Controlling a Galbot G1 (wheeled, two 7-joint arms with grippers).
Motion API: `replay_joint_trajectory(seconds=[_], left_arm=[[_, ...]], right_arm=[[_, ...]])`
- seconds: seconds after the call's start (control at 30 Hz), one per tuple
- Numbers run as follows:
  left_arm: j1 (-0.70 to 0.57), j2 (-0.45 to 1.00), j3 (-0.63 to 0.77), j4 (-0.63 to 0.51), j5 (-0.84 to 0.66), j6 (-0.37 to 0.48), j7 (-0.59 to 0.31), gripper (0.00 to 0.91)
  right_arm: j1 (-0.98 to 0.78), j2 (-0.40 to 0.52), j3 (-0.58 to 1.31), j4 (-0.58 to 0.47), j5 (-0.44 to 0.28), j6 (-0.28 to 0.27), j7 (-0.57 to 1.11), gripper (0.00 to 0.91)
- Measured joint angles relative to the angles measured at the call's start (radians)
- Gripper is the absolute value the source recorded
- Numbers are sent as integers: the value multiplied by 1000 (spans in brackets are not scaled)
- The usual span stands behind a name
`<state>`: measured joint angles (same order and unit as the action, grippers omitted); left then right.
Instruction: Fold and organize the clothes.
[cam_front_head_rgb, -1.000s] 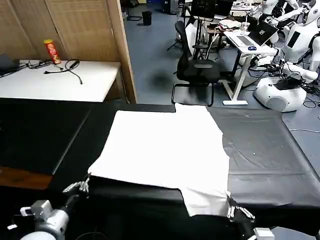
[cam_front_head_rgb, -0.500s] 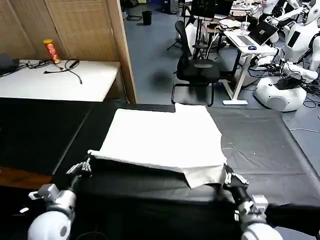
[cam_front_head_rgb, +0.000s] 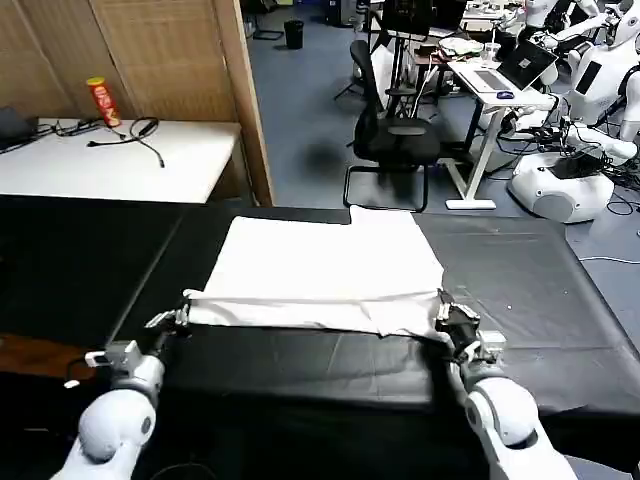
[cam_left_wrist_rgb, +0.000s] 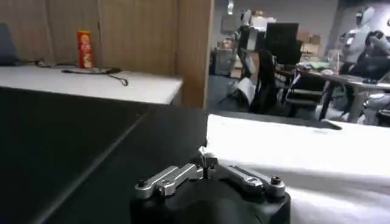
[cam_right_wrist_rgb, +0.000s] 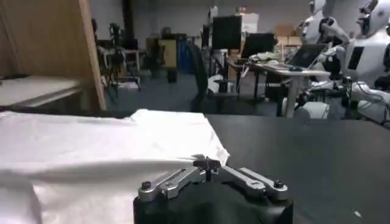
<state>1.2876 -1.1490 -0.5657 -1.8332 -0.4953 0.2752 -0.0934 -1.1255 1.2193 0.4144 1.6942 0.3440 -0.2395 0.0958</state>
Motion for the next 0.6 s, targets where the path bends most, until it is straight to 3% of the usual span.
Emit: replay_joint_trajectory(seconds=[0.1,0.13,0.17,0.2,0.4,0.6], left_arm=[[-28,6,17,22,0,1,-1,0],[-36,6,23,29,0,3,-2,634],[-45,7,28,35,0,5,-2,634],[-55,7,33,41,0,9,-2,878],[-82,7,43,65,14,45,2,878],[-69,11,32,53,17,72,2,878]], right_arm=[[23,0,-9,-22,3,-24,-16,0],[26,-2,-10,-22,5,-41,-21,0],[25,-6,-10,-22,5,-52,-31,224],[24,-11,-8,-20,6,-63,-37,878],[-35,-37,15,74,61,-138,-36,878],[-169,-72,66,250,71,-158,-37,878]])
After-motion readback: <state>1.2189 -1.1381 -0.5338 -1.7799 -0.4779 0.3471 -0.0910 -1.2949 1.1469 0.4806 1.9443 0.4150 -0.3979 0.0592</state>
